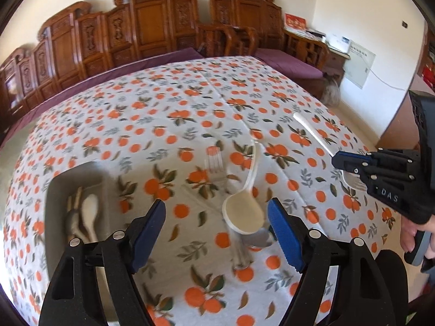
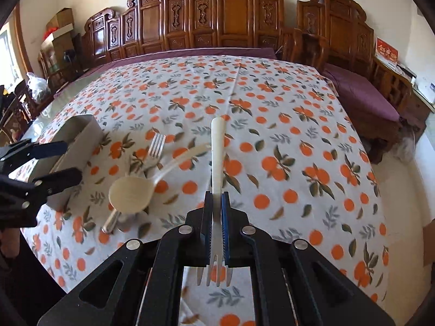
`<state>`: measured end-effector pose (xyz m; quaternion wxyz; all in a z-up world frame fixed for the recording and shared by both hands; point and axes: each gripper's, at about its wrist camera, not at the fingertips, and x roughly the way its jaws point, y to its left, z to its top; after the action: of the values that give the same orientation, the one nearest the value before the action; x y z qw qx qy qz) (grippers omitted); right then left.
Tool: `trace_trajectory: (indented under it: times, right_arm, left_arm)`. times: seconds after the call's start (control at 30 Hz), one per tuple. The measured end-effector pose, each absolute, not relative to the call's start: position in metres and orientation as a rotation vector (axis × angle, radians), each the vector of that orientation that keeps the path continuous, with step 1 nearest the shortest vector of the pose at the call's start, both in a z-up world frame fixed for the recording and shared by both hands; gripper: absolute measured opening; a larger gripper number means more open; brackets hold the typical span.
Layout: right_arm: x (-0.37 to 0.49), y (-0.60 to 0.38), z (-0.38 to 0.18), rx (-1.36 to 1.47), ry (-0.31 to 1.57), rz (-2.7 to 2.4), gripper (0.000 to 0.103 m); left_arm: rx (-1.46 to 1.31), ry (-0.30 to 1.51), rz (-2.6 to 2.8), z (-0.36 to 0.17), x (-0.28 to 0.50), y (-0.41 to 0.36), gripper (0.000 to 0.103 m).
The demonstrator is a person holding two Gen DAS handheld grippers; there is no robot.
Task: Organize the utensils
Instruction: 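Grasp the white plastic spoon handle with the left gripper while the right holds the fork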
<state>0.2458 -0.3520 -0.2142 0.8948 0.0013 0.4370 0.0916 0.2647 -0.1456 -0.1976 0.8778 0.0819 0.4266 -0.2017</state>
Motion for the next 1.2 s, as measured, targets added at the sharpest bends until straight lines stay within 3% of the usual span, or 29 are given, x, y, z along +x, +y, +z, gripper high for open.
trace_trajectory:
  times: [0.4, 0.7, 0.97, 1.1, 1.2]
  right_arm:
    - [0.25, -0.381, -0.237, 0.068, 0.942, 0.164, 0.007]
    - [0.251, -0.386, -0.238, 0.092, 0.941, 0.166, 0.007]
    - [0.251, -0.381, -0.237, 0.091, 0.943, 0.184, 0.007]
    - [0.25, -0.376, -0.236, 0.085, 0.944, 0.193, 0.007]
    - [0.247, -0.371, -0.234, 0.077, 0.939, 0.202, 0.007]
  left_arm:
    - [0.209, 1.019, -0.497, -0.237, 0.314, -0.199, 0.042]
    - [0.27, 1.072, -0.504, -0.254, 0.34, -0.229, 0.031]
    - [0.308, 1.114, -0.479, -0.266, 0.345, -0.233, 0.029]
    - [0.32, 1.127, -0.474, -0.268, 0.345, -0.232, 0.01]
    - [0.318, 1.13, -0.469, -0.265, 0.343, -0.23, 0.008]
